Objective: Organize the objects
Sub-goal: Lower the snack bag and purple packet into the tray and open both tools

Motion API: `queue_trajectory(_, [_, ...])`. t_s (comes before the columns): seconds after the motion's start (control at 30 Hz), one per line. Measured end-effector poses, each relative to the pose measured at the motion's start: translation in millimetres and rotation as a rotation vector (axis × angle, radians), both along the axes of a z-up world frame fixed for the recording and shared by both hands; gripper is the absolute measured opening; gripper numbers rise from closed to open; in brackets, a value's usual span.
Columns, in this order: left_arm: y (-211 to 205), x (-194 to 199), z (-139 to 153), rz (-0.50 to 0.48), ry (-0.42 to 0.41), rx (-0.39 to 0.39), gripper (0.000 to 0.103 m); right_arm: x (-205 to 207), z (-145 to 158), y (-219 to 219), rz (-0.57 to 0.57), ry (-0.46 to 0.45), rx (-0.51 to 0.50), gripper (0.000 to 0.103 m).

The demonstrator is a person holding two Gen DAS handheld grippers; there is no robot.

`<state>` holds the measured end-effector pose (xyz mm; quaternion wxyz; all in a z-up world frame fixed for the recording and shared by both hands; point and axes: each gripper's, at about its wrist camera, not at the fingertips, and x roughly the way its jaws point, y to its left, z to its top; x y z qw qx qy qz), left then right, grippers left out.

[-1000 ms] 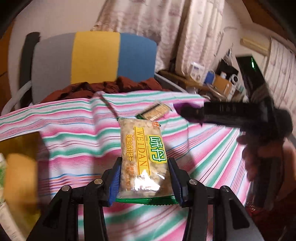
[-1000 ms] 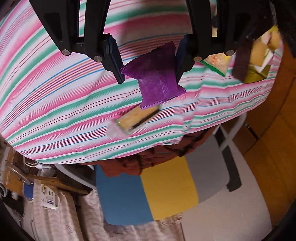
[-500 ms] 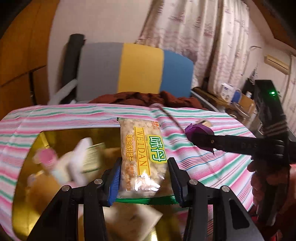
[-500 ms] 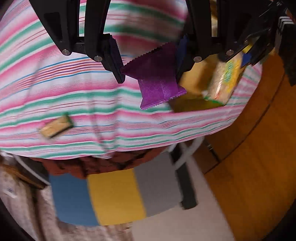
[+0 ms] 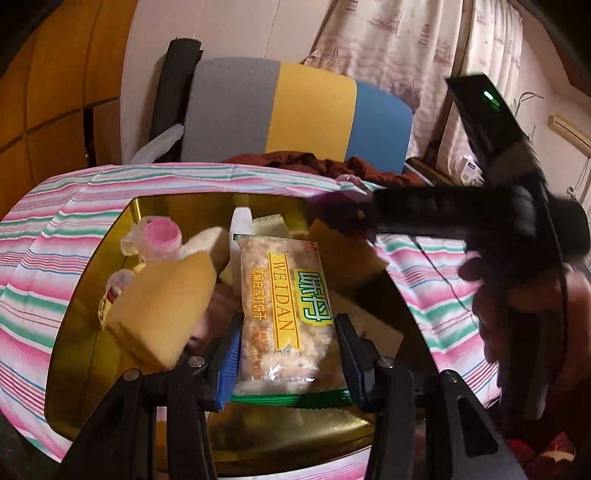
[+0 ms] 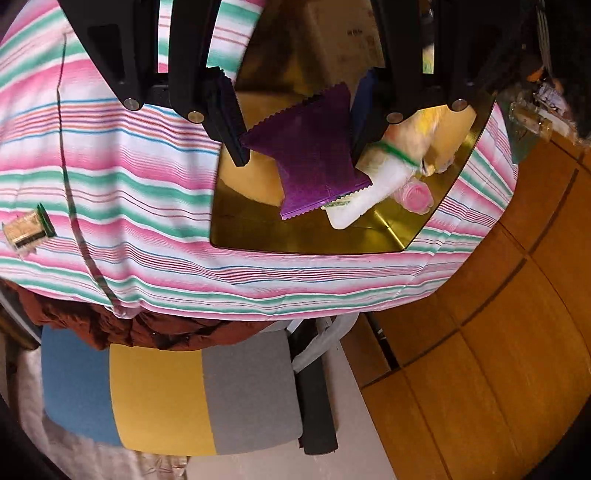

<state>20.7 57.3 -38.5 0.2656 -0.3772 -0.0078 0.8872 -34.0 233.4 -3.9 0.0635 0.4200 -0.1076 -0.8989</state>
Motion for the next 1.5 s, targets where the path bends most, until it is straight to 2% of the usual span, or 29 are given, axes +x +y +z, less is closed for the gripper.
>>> queue_trajectory(0.1, [-2,1,-8,0.0,-0.019,-0.006,0.048,-13,-4,-6,0.005,-0.014,-0.008,0.053])
queue_trajectory(0.2, [-3,5,-10,-0.018,-0.035,0.021,0.048,-22,-8,-10,0.007,-0.032,-0.01,0.056])
queue_trajectory(0.37, [-3,11,-8,-0.016,-0.041,0.013,0.048,-19,-2,-9,0.017,-0.019,-0.058,0.073])
queue_trajectory(0.5, [-4,14,-7,0.008,-0.049,-0.01,0.049,-10,2,-4,0.02,-0.001,-0.054,0.075])
queue_trajectory(0.6, [-10,15,-4,0.033,-0.042,0.002,0.058,-4,3,2,0.006,0.003,-0.077,0.078])
queue_trajectory(0.67, [-15,15,2,0.045,-0.029,0.031,0.072,1,4,9,-0.014,0.009,-0.101,0.078])
queue_trajectory(0.73, [-22,17,10,0.068,0.002,0.051,0.078,6,5,14,-0.034,0.018,-0.112,0.078])
queue_trajectory(0.9, [-35,17,23,0.121,0.057,0.068,0.079,19,10,33,-0.095,0.039,-0.144,0.078])
queue_trajectory(1.17, [-47,12,22,0.186,0.059,0.08,0.082,35,13,56,-0.142,0.053,-0.149,0.078])
queue_trajectory(1.5, [-20,14,16,0.126,0.027,0.068,0.082,51,3,103,-0.207,0.017,-0.107,0.079])
